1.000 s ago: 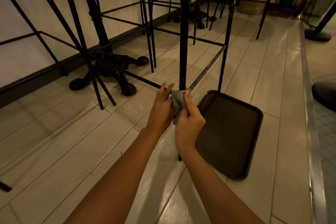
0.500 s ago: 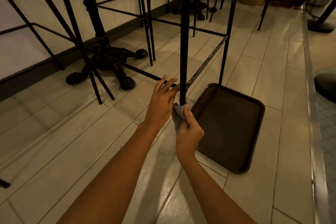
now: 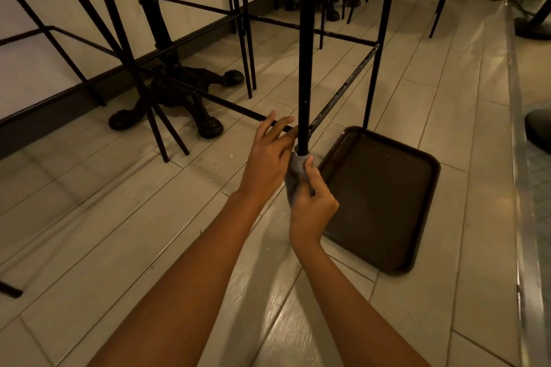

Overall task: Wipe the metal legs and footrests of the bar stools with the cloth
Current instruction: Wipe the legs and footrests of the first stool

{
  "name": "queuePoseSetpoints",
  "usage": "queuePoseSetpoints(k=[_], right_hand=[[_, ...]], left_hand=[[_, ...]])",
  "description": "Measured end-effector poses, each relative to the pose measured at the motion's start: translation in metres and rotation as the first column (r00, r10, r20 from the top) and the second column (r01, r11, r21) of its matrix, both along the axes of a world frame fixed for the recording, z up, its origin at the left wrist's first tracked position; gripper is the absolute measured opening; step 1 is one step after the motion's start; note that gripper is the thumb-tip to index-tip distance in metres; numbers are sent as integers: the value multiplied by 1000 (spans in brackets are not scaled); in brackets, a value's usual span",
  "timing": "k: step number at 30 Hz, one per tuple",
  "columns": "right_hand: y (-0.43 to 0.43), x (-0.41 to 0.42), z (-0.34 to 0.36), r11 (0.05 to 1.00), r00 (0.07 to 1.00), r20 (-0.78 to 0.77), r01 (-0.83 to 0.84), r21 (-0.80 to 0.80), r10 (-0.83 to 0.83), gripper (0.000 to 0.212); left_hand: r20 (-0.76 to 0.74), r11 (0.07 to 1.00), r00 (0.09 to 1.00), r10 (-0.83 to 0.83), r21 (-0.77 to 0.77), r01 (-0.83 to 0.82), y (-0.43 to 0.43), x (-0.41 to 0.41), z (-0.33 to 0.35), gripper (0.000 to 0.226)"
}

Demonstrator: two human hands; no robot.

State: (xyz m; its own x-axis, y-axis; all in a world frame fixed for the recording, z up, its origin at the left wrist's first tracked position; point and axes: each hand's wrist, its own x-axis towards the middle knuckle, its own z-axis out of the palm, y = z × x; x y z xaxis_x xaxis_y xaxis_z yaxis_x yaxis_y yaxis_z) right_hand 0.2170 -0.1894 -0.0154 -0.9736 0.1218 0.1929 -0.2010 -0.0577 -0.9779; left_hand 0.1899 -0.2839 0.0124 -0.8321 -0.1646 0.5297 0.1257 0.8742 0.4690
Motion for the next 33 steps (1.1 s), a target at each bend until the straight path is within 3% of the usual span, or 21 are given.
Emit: queuePoseSetpoints(k=[3, 8, 14, 24, 33], right_hand=[[3, 6, -11, 996, 989, 144, -12, -84, 24, 40], [6, 5, -16, 996, 978, 207, -13, -89, 31, 39], [0, 11, -10, 994, 991, 136, 28, -105, -14, 42], [7, 8, -27, 995, 973, 231, 38, -92, -16, 38], [3, 9, -24, 998, 995, 96, 23, -64, -17, 42]], left_hand=[[-43, 1000, 999, -18, -3, 18, 1, 1, 2, 38], [-68, 1000, 998, -5, 26, 7, 3, 0, 2, 39], [-66, 999, 998, 5, 32, -3, 6, 0, 2, 40], [-71, 998, 997, -1, 61, 6, 6, 2, 4, 37], [-60, 998, 998, 17, 61, -14, 5, 1, 0, 40]])
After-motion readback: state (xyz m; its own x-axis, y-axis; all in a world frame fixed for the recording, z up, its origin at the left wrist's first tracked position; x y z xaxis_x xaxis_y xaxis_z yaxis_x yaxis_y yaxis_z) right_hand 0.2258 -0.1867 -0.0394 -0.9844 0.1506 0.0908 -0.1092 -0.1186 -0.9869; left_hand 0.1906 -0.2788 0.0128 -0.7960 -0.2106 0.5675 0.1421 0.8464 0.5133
